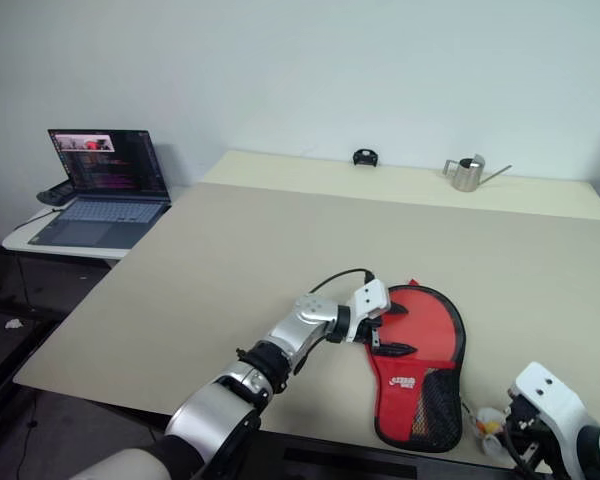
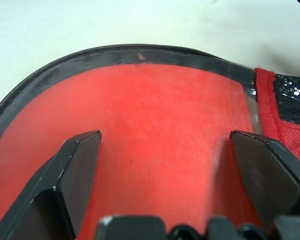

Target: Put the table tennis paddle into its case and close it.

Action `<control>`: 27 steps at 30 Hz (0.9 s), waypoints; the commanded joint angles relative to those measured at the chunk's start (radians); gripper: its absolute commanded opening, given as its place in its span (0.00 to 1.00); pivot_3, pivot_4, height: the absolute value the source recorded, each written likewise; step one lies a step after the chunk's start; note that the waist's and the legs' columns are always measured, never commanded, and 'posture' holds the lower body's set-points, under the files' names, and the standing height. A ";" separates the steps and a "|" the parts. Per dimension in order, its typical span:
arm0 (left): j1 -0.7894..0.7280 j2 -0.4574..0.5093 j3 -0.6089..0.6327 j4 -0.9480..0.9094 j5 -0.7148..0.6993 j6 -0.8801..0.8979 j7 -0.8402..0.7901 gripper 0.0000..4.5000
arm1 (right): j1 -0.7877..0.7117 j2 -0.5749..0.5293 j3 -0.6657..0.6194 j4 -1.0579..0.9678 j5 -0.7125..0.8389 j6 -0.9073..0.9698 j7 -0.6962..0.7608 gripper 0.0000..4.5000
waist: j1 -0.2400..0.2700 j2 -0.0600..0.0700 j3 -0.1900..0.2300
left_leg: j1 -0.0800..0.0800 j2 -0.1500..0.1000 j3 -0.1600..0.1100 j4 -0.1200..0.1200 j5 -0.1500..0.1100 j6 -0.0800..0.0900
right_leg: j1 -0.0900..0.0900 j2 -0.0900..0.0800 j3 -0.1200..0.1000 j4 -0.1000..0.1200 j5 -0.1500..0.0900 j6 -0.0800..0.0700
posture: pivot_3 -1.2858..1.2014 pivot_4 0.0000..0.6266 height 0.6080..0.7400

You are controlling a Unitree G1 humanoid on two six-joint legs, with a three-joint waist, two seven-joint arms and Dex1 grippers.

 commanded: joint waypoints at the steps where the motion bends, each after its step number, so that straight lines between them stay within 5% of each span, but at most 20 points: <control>1: 0.041 0.016 -0.054 0.087 0.082 0.024 0.010 1.00 | 0.098 -0.030 -0.007 -0.051 0.017 -0.053 0.077 0.00 | 0.000 0.000 0.000 | 0.000 0.000 0.000 0.000 0.000 0.000 | 0.000 0.000 0.000 0.000 0.000 0.000 | 0.52 0.24 1.00; 8: 0.040 0.015 -0.054 0.088 0.083 0.025 0.011 1.00 | 0.183 -0.045 0.043 -0.104 0.019 -0.134 0.090 0.00 | -0.001 -0.001 -0.001 | 0.001 0.000 0.000 0.000 0.000 0.000 | 0.002 0.000 0.000 0.000 -0.002 0.003 | 0.52 0.24 1.00; 17: 0.037 0.017 -0.054 0.089 0.084 0.027 0.013 1.00 | 0.046 -0.046 0.218 -0.145 0.070 -0.119 0.023 0.00 | -0.003 -0.001 -0.001 | 0.002 0.001 -0.001 0.000 0.000 0.000 | 0.002 0.000 0.000 0.000 -0.001 0.002 | 0.52 0.24 1.00; 27: 0.040 0.019 -0.052 0.087 0.082 0.030 0.015 1.00 | 0.010 -0.046 0.255 -0.118 0.053 -0.120 -0.019 0.00 | -0.004 -0.001 -0.002 | 0.003 0.001 -0.001 0.000 0.000 0.000 | 0.003 0.000 0.000 0.000 -0.001 0.001 | 0.52 0.24 1.00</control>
